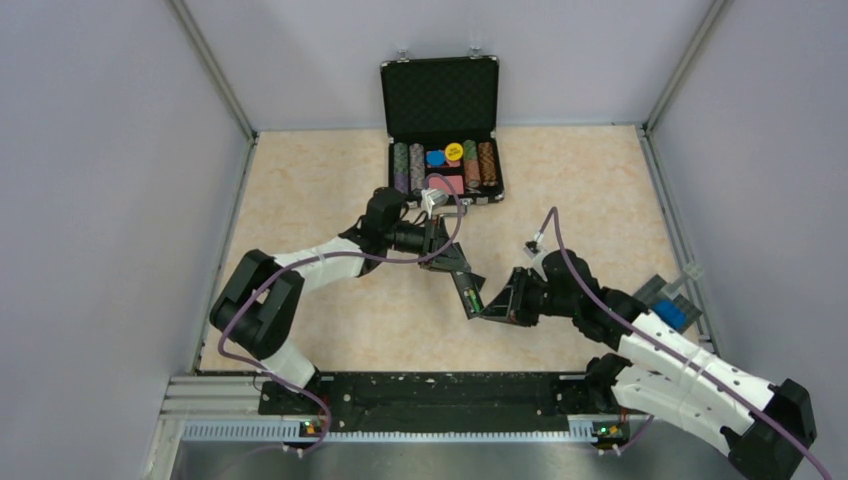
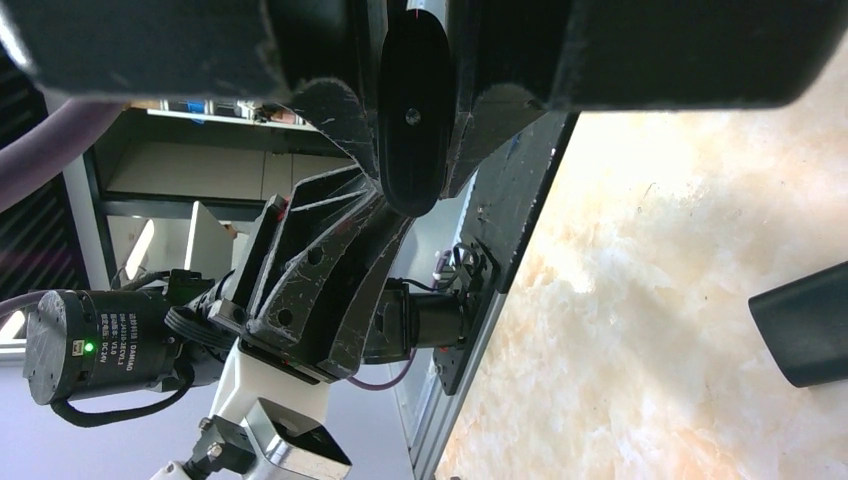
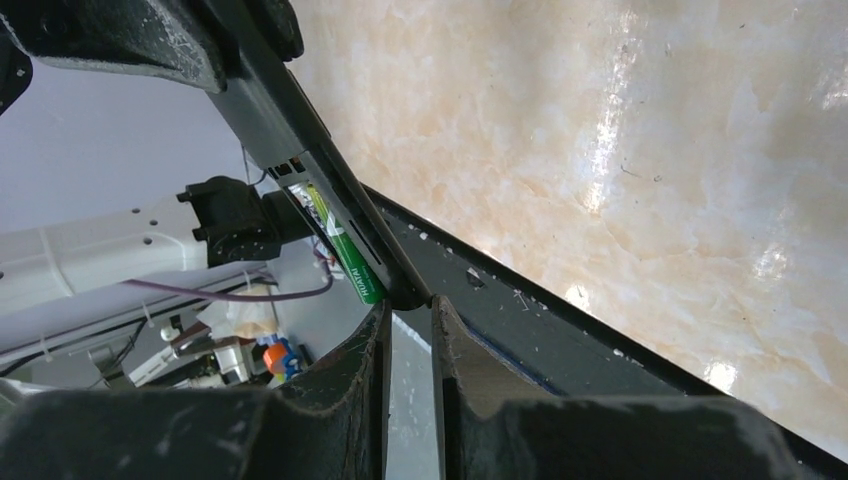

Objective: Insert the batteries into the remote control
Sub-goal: Load the battery into the remote control.

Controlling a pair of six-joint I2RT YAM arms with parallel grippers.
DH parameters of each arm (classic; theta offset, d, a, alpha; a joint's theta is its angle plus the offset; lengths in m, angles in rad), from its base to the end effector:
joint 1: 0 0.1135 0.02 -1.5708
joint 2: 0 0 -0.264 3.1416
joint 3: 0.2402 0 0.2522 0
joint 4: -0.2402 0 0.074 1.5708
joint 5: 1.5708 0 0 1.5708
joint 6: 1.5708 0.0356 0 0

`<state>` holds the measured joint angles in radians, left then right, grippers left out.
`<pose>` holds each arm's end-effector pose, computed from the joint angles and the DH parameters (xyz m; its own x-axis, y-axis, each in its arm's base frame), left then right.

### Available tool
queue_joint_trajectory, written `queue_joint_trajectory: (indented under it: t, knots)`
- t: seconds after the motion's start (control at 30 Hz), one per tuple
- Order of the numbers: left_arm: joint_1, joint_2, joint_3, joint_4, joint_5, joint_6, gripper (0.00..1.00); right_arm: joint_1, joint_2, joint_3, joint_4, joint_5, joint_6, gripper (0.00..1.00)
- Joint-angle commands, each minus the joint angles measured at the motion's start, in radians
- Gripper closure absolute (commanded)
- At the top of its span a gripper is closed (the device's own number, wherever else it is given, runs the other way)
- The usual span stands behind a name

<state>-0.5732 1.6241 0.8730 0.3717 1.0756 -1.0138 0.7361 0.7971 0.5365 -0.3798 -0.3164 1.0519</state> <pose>0.2674 -0.2099 0.2201 -0.9661 0.1435 -0.2144 0.2351 0.1472 -0.9608 0.1216 0.1251 0.2328 -0.9342 0.2672 -0.2362 -0.0236 0.6146 0.7885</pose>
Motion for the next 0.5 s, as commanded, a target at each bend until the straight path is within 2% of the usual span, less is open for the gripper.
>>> queue_joint_trajectory:
  t: [0.0, 0.47]
  knots:
    - [-0.06, -0.092, 0.014, 0.065, 0.083, -0.093, 1.0, -0.02, 0.04, -0.024, 0.106, 0.063, 0.07, 0.83]
    - [-0.061, -0.096, 0.003, 0.062, 0.059, -0.089, 1.0, -0.032, 0.033, -0.13, 0.22, 0.027, 0.343, 0.83]
